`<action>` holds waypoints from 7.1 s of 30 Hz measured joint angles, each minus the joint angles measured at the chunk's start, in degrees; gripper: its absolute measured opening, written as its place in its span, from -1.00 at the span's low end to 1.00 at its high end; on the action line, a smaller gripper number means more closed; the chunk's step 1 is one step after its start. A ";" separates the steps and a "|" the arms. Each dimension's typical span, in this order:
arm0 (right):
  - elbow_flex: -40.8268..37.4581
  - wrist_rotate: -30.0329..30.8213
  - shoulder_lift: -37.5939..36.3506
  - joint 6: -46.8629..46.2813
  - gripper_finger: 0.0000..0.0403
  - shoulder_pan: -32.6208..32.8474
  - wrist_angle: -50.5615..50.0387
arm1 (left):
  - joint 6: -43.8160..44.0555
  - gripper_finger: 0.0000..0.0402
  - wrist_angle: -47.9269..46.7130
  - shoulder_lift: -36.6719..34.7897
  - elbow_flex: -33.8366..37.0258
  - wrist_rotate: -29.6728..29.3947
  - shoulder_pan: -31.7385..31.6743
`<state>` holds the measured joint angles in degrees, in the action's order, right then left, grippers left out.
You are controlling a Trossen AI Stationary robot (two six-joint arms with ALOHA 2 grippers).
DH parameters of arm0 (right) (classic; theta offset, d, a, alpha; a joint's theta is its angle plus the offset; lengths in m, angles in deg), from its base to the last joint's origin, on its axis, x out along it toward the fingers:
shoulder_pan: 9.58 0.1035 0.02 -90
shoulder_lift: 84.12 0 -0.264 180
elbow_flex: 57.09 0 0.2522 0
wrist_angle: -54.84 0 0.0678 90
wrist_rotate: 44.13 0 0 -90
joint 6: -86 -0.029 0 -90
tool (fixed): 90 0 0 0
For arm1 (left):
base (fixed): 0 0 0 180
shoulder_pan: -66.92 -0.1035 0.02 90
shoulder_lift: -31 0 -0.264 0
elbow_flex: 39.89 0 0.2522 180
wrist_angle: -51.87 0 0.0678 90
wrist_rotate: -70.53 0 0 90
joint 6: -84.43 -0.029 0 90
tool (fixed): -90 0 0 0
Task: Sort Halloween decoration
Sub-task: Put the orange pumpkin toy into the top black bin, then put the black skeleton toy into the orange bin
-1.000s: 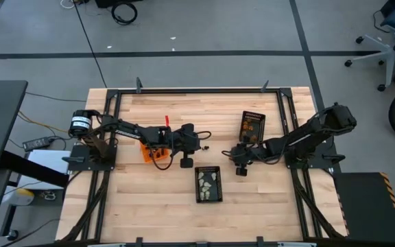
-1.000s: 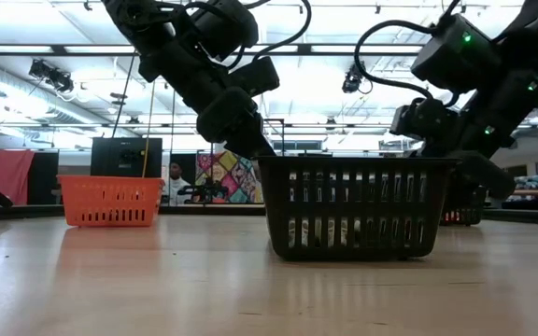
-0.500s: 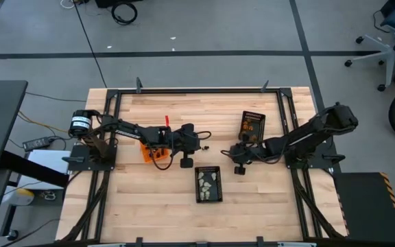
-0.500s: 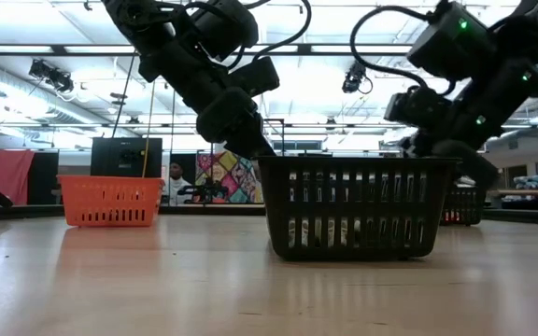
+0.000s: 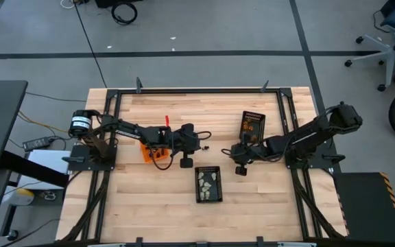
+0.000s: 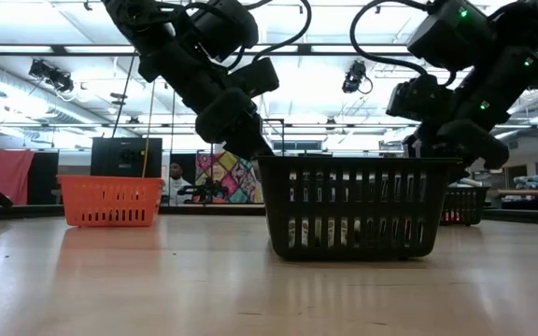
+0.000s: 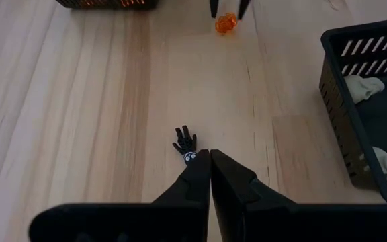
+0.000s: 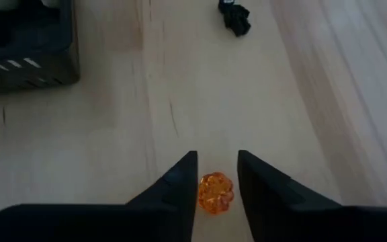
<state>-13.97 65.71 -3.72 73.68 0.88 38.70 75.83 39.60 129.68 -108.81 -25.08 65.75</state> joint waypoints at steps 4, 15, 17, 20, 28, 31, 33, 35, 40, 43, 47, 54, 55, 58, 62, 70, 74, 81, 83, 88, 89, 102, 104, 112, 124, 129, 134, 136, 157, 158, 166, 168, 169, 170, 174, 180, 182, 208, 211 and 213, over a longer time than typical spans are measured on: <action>0.00 -0.48 0.00 -1.03 -0.30 0.00 -0.61 | 0.00 -0.92 0.01 0.00 0.00 0.00 0.00; -1.15 -1.82 0.07 -2.67 -0.05 0.00 -0.65 | -0.02 -0.92 0.01 0.00 0.00 0.00 0.00; -1.92 -1.69 0.10 -2.97 -0.05 -0.16 -0.19 | -0.02 -0.92 0.01 0.00 0.00 0.00 0.00; -2.73 -1.67 0.11 -3.01 -0.07 -0.41 1.30 | -0.04 -0.92 0.02 0.00 0.00 0.00 0.00; -4.65 -2.85 0.11 -2.55 -0.16 -1.24 4.01 | -0.07 -0.92 0.01 0.00 0.00 0.00 0.00; -5.19 -2.92 0.11 -1.60 -0.19 -1.25 5.05 | -0.07 -0.92 0.03 0.00 0.00 0.00 0.00; -6.06 -3.01 0.11 -0.89 -0.22 -1.28 7.30 | -0.07 -0.92 0.03 0.00 0.00 0.00 0.00; -7.42 -3.05 0.11 -0.50 -0.24 -1.33 10.26 | -0.07 -0.92 0.03 0.00 0.00 0.00 0.00; -8.85 -3.03 0.11 -0.10 -0.25 -1.76 12.29 | -0.07 -0.92 0.03 0.00 0.00 0.00 0.00; -9.78 -3.02 0.11 0.51 -0.25 -2.27 13.97 | -0.09 -0.92 0.03 0.00 0.00 0.00 0.00; -11.47 -3.24 0.11 0.93 -0.25 -2.45 17.52 | -0.09 -0.92 0.03 0.00 0.00 0.00 0.00; -12.50 -4.01 0.11 0.94 -0.37 -2.43 18.46 | -0.91 -0.92 0.57 0.00 0.00 0.02 0.15; -12.52 -4.05 0.11 0.94 -0.40 -2.43 18.60 | -1.21 -0.92 0.89 0.00 0.00 -0.02 0.33; -12.55 -4.04 0.11 1.59 -0.49 -2.43 19.29 | -1.61 -0.92 1.44 0.00 0.00 0.06 0.48; -12.55 -4.04 0.11 1.99 -0.56 -2.43 19.84 | -1.64 -0.92 1.32 0.00 0.00 0.07 0.37; -11.75 -4.44 0.11 2.40 -0.65 -2.37 18.77 | -1.64 -0.92 1.25 0.00 0.00 0.03 0.39; -10.79 -4.54 0.11 3.33 -0.69 -2.36 17.90 | -1.64 -0.92 1.23 0.00 0.00 0.04 0.38; -10.75 -4.49 0.11 3.54 -0.76 -2.36 17.17 | -1.62 -0.92 1.19 0.00 0.00 0.02 0.39; -10.73 -4.49 0.11 3.52 -0.76 -2.36 17.17 | -1.62 -0.92 1.19 0.00 0.00 0.04 0.39; -10.73 -4.17 0.11 3.52 -0.77 -2.36 17.18 | -1.62 -0.92 1.19 0.00 0.00 0.03 0.39; -10.73 -4.06 0.11 3.52 -0.77 -2.36 17.18 | -1.62 -0.92 1.19 0.00 0.00 0.04 0.39; -10.71 -0.70 -7.62 3.72 -0.77 -2.36 13.09 | -1.62 -0.92 1.20 0.00 0.00 0.02 0.39; -10.71 1.26 -10.44 3.24 -0.77 -2.36 10.37 | -1.62 -0.92 1.21 0.00 0.00 0.04 0.39; -10.71 7.77 -24.01 -0.95 -0.77 -2.34 -3.95 | -1.62 -0.92 1.21 0.00 0.00 0.02 0.39; -10.71 16.30 -33.19 -12.79 -0.66 -4.08 -19.71 | -1.62 -0.92 1.27 0.00 0.00 0.02 0.39; -10.71 15.53 -32.29 -13.24 -0.47 -5.03 -19.72 | -1.62 -0.92 1.29 0.00 0.00 0.02 0.39; -10.71 14.74 -32.31 -11.41 -0.43 -4.97 -16.25 | -1.62 -0.92 1.27 0.00 0.00 0.02 0.39; -10.71 13.14 -32.33 -8.97 -0.43 -4.73 -12.64 | -1.59 -0.92 1.28 0.00 0.00 0.03 0.39; -10.71 16.11 -32.30 0.55 -0.43 -2.23 -2.64 | 0.55 -0.19 15.96 11.59 -0.02 3.70 -3.65; -10.69 15.98 -32.28 0.54 -0.43 -2.23 -2.39 | 0.57 -0.19 16.64 12.32 -0.11 3.80 -3.61; -10.69 14.67 -32.26 0.48 -0.43 -2.16 -2.33 | 0.66 -0.26 16.24 14.64 -0.12 3.91 -3.61; -10.69 14.63 -32.26 0.50 -0.43 -2.16 -2.32 | 0.68 -0.36 16.11 14.64 -0.11 3.96 -3.61; -10.69 14.63 -32.26 0.48 -0.43 -2.16 -2.26 | 0.68 -0.43 16.09 14.64 -0.11 3.98 -3.58; -10.69 14.63 -32.26 0.44 -0.43 -2.16 -2.24 | 0.68 -0.51 16.05 14.64 -0.11 4.15 -3.58; -10.69 14.63 -32.26 0.33 -0.43 -2.16 -2.20 | 0.66 -0.79 15.95 14.61 -0.11 4.26 -3.56; -10.69 13.71 -32.26 0.31 -0.43 -2.16 -2.22 | 0.94 -0.84 15.49 14.38 -0.11 4.02 -3.43; -10.69 13.34 -32.26 0.24 -0.43 -2.16 -2.22 | 0.88 -0.84 13.15 13.32 -0.09 3.88 -3.43; -10.69 10.04 -32.26 0.38 -0.43 -2.16 -0.24 | 22.10 -0.79 -47.63 -25.87 4.37 -1.08 3.90; -10.69 9.66 -32.28 0.33 -0.43 -2.16 1.29 | 23.14 -0.66 -47.28 -25.73 8.94 -3.15 4.06; -10.71 9.26 -33.10 0.24 -0.43 -2.16 1.33 | 24.03 -0.52 -45.36 -25.73 11.22 -4.08 3.46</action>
<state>-24.68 74.97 -36.82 73.92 -1.29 40.02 99.85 -5.76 103.95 -97.59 -29.16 69.21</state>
